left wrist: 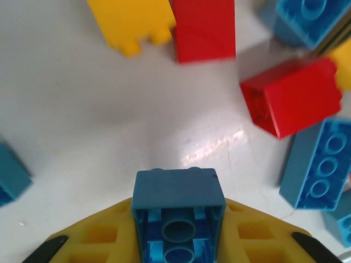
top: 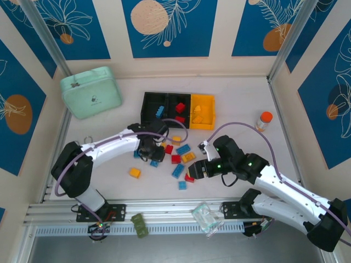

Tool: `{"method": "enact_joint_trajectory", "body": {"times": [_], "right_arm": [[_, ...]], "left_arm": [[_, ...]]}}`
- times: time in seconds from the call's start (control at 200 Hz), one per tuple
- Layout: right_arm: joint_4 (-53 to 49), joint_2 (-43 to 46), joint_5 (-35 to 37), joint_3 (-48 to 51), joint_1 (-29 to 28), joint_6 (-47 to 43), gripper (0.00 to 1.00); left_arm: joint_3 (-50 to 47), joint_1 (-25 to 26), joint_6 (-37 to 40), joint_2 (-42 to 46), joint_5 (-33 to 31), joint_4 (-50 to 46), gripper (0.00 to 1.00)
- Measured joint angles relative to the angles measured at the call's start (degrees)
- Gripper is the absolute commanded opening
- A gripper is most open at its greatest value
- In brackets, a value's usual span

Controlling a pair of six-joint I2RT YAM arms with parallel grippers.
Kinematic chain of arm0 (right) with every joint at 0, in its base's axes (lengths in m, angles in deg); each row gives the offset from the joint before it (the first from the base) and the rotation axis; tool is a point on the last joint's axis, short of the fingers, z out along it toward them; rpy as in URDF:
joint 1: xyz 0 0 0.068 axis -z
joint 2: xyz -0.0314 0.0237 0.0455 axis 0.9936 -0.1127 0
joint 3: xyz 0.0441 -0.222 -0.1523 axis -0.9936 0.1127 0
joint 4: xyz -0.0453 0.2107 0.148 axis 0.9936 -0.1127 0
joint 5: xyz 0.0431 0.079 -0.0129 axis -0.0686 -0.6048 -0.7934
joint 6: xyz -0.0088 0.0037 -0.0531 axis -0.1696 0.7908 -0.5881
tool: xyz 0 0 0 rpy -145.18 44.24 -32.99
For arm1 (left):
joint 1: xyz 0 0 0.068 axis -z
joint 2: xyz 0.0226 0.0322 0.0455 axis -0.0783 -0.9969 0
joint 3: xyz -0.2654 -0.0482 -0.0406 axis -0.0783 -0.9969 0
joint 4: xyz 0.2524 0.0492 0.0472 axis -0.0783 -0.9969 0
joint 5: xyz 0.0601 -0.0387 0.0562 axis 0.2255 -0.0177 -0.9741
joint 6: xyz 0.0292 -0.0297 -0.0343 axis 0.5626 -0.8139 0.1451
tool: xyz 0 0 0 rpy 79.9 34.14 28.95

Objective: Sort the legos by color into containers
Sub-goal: Pick up the lego from the middle-left of the table, then place the lego in the container.

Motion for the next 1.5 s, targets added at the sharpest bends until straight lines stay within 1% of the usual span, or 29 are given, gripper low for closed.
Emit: {"method": "enact_joint_trajectory", "body": {"times": [0.255,0.445,0.64,0.85,1.005,1.161,1.296,1.451,1.501], "right_arm": [[2.7,-2.6,3.2,-1.1,1.6,0.2,0.69],[4.7,-5.4,5.4,-2.1,1.9,1.0,0.69],[6.7,-6.2,8.7,-2.1,1.9,3.2,0.69],[7.8,-6.2,15.1,-2.1,1.9,5.4,0.69],[7.9,-6.2,17.8,-2.1,2.3,5.9,0.69],[7.9,-6.3,18.5,-2.1,2.4,6.4,0.69],[7.9,-6.3,18.9,-2.1,2.6,6.8,0.69],[7.9,-6.3,19.3,-2.1,3.2,7.0,0.69],[7.9,-6.3,19.3,-2.1,3.4,7.0,0.69]], "left_arm": [[10.7,-7.3,1.0,-1.6,-1.2,-0.5,0.29],[20.5,-12.6,2.4,-7.3,-2.7,-1.4,0.29],[28.9,-15.8,3.8,-14.5,-3.9,-2.4,0.29],[37.7,-17.8,4.1,-23.1,-4.9,-3.4,0.29],[45.5,-18.1,5.1,-30.0,-6.8,-4.6,0.30],[53.7,-18.1,5.5,-36.5,-9.0,-6.7,0.31],[58.9,-18.2,5.9,-40.9,-10.8,-8.2,0.32],[61.8,-18.4,6.6,-44.2,-11.8,-9.7,0.38],[61.9,-18.4,6.6,-44.7,-12.0,-9.9,0.41]]}}
